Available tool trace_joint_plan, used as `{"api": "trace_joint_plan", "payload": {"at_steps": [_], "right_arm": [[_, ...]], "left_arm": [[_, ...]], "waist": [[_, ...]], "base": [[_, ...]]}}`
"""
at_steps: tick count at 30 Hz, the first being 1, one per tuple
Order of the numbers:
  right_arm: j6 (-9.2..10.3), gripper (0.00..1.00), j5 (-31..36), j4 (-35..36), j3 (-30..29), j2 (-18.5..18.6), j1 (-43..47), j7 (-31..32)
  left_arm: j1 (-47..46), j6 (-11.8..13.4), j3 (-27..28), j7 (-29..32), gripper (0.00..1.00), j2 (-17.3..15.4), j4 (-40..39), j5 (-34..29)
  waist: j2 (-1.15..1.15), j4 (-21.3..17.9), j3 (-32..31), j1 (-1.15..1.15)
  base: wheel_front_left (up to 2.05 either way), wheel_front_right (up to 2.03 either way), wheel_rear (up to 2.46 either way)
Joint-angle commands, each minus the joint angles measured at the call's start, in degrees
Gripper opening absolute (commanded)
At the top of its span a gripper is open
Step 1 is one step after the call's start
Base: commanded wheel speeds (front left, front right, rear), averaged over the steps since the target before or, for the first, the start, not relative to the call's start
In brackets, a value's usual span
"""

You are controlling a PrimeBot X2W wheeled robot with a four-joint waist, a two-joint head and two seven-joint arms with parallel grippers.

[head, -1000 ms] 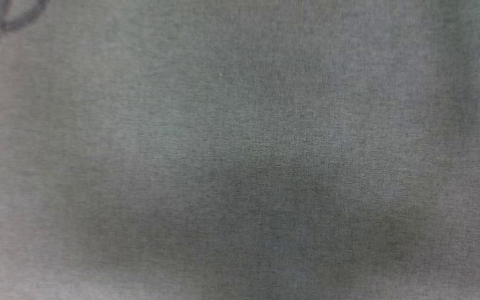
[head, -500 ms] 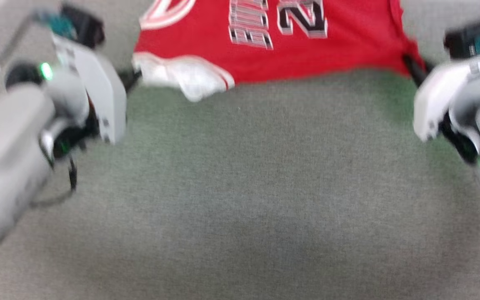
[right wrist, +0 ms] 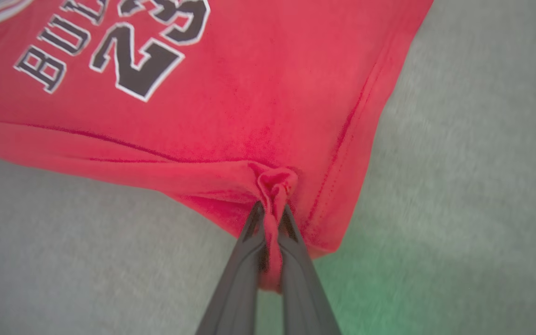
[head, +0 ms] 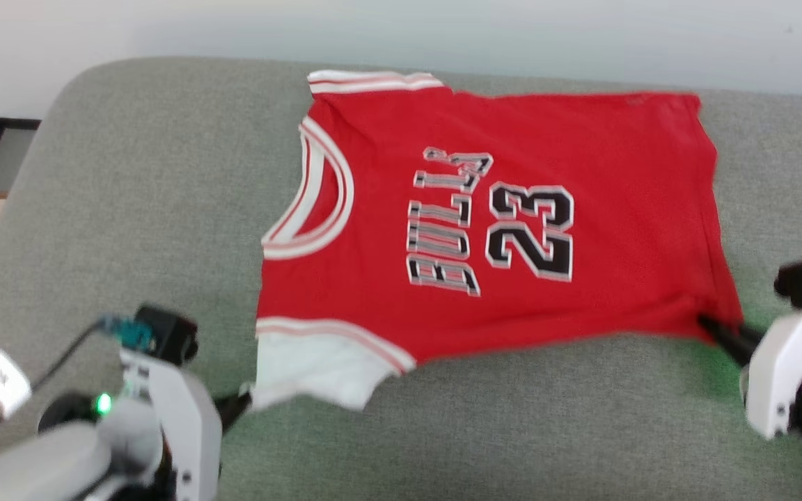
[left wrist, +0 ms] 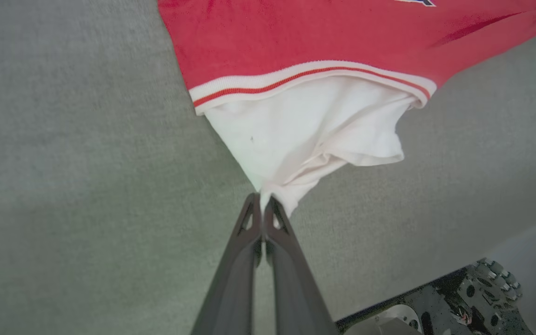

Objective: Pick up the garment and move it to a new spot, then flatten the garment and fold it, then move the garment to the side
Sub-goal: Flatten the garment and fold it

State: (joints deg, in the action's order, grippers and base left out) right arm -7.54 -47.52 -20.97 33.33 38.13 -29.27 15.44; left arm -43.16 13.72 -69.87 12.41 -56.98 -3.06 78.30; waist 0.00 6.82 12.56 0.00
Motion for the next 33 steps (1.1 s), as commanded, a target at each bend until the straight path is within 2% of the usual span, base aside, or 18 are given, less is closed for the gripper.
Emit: {"api": "trace_joint_plan", "payload": {"at_steps": [1, 6, 10, 15, 20, 23, 27, 29, 33], "right_arm": [[0.11, 0.0, -0.7, 2.0, -1.2, 0.8, 3.1, 1.5], [0.11, 0.0, -1.7, 9.8, -4.7, 2.6, 12.7, 7.6], [0.1, 0.0, -2.7, 15.9, -7.3, 3.7, 19.8, 12.9], [0.1, 0.0, -2.6, 21.3, -11.6, 3.7, 26.3, 16.8], [0.11, 0.0, 0.3, 24.7, -18.0, 1.4, 28.0, 17.2], [0.11, 0.0, 2.4, 26.5, -20.8, -0.2, 26.8, 17.9], [0.11, 0.0, 5.4, 27.3, -22.9, -2.4, 23.3, 18.3], [0.11, 0.0, 6.8, 26.8, -23.3, -3.4, 20.5, 18.6], [0.11, 0.0, 8.7, 24.2, -22.4, -5.0, 14.7, 19.0]], "left_arm": [[2.3, 1.8, -0.4, -0.1, 0.0, -1.5, -2.1, 0.5], [8.8, 6.3, -1.2, -0.5, 0.0, -4.8, -8.9, 3.8], [12.8, 9.0, -1.7, -0.7, 0.0, -6.5, -12.7, 6.0], [15.1, 10.9, -1.9, -1.4, 0.0, -8.0, -16.2, 6.7], [11.4, 12.0, 0.1, -2.5, 0.0, -10.1, -18.4, 3.7], [7.5, 11.9, 1.6, -1.8, 0.0, -11.4, -19.0, 0.5], [0.8, 9.8, 3.5, 1.1, 0.0, -11.3, -17.7, -4.0], [-2.7, 7.8, 4.3, 2.8, 0.0, -10.2, -15.9, -6.2], [-9.4, 2.7, 5.0, 6.0, 0.0, -6.0, -9.1, -9.3]], "waist": [[0.0, 0.2, -0.8, 0.0], [0.0, 0.1, -1.4, 0.0], [0.0, 0.0, -1.4, 0.0], [0.0, -0.2, -0.9, 0.0], [0.0, -0.7, -0.2, 0.0], [0.0, -1.1, 0.1, 0.0], [0.0, -2.0, 0.4, 0.0], [0.0, -2.6, 0.7, 0.0], [0.0, -3.5, 1.6, 0.0]], "base": [[0.0, 0.0, 0.0], [0.0, 0.0, 0.0], [0.0, 0.0, 0.0], [0.0, 0.0, 0.0], [0.0, 0.0, 0.0], [0.0, 0.0, 0.0], [0.0, 0.0, 0.0], [0.0, 0.0, 0.0], [0.0, 0.0, 0.0]]}}
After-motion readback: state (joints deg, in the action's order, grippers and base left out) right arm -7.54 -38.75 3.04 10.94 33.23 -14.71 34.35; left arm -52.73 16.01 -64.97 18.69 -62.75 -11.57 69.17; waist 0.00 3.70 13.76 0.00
